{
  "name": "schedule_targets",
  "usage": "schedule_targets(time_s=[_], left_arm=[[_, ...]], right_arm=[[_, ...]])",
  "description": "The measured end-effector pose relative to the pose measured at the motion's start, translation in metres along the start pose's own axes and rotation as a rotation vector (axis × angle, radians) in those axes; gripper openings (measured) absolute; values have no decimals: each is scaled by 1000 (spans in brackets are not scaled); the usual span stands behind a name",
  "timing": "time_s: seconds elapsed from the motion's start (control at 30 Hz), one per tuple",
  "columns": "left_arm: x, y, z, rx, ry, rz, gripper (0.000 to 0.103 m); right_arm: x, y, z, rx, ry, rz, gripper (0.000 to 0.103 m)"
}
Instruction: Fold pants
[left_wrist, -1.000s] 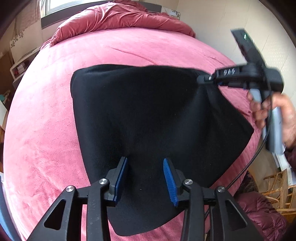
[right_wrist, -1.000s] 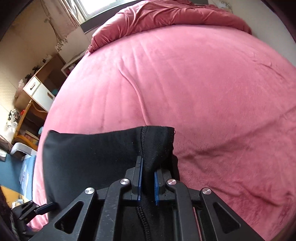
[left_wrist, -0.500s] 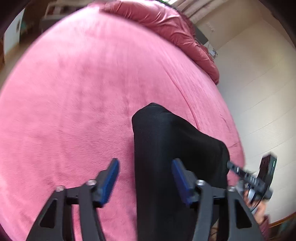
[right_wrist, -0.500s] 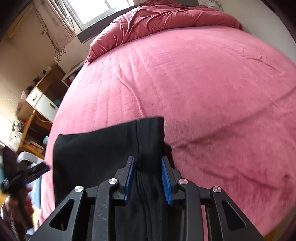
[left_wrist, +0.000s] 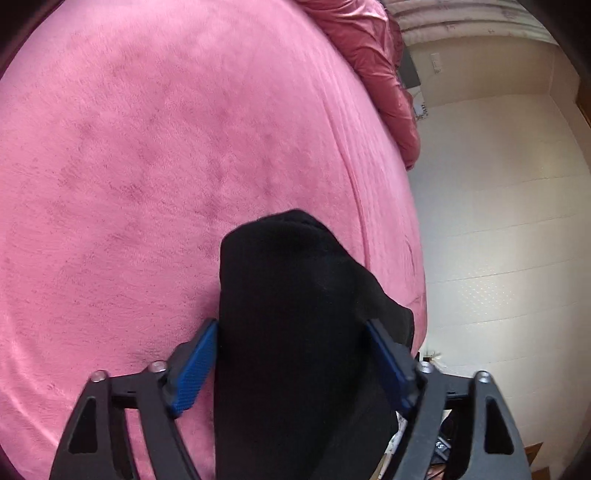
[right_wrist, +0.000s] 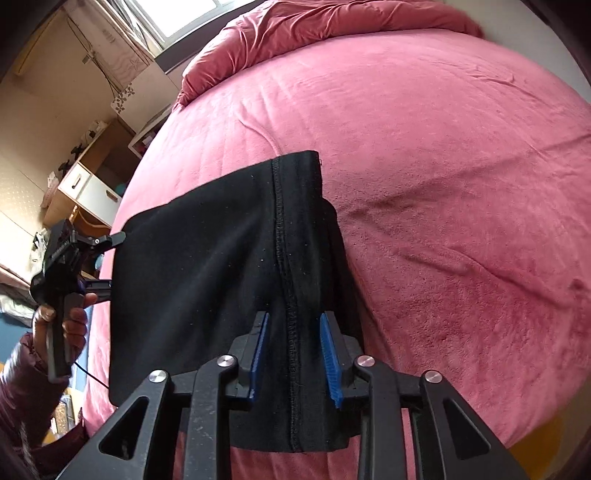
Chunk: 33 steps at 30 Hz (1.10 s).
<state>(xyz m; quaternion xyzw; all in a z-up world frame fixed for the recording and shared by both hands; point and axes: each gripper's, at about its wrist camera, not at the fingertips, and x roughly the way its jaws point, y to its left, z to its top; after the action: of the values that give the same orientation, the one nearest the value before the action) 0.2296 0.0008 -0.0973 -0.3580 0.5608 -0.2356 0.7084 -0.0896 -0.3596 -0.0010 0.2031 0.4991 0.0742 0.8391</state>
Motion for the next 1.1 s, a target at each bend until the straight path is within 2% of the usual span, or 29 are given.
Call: schedule_targets(time_s=[0.17,0.23,0.33,0.4,0.43,0.5,0.57,0.67,0.77,0.83,0.87,0.93,1.0,1.03,1.1], left_arm=[[-1,-23,-11,129,-49,96,38],[-3,-47,-21,232,-91,189,35],[8,-76,-33,403,-144,381,34],[22,-75,-33,434,-151,461,35],[27,-70,-32,408,-154,466,36],[27,-67,-30,382,-162,457,42],[20,-65,-29,350,-167,445,58],[-1,-57,-31,306,-186,394,73],[-20,-47,-38,284,-186,340,76],[-28,-43,-48,289,-176,292,82],[-30,-40,-53,295,-167,270,86],[-26,-34,-62,287,-133,217,87],[-19,-29,-67,270,-106,163,87],[-12,-27,-68,268,-89,139,87],[-1,-23,-72,265,-54,140,87]], right_arm=[[9,-1,-2,-28,25,-63,14],[13,-3,-3,-32,29,-89,12],[18,-5,-3,-29,30,-100,11],[21,-5,-3,-28,29,-98,11],[22,-4,-4,-21,28,-92,11],[24,-4,-4,-21,27,-90,11],[26,-6,-4,-16,29,-88,11],[25,-15,-7,23,23,-58,14],[22,-25,-10,42,14,-24,26],[18,-30,-8,48,11,-25,54],[15,-35,-6,63,6,-3,58],[9,-44,-1,93,-7,66,66],[9,-48,4,88,-8,95,71],[12,-50,8,79,3,107,71],[27,-53,15,81,53,159,71]])
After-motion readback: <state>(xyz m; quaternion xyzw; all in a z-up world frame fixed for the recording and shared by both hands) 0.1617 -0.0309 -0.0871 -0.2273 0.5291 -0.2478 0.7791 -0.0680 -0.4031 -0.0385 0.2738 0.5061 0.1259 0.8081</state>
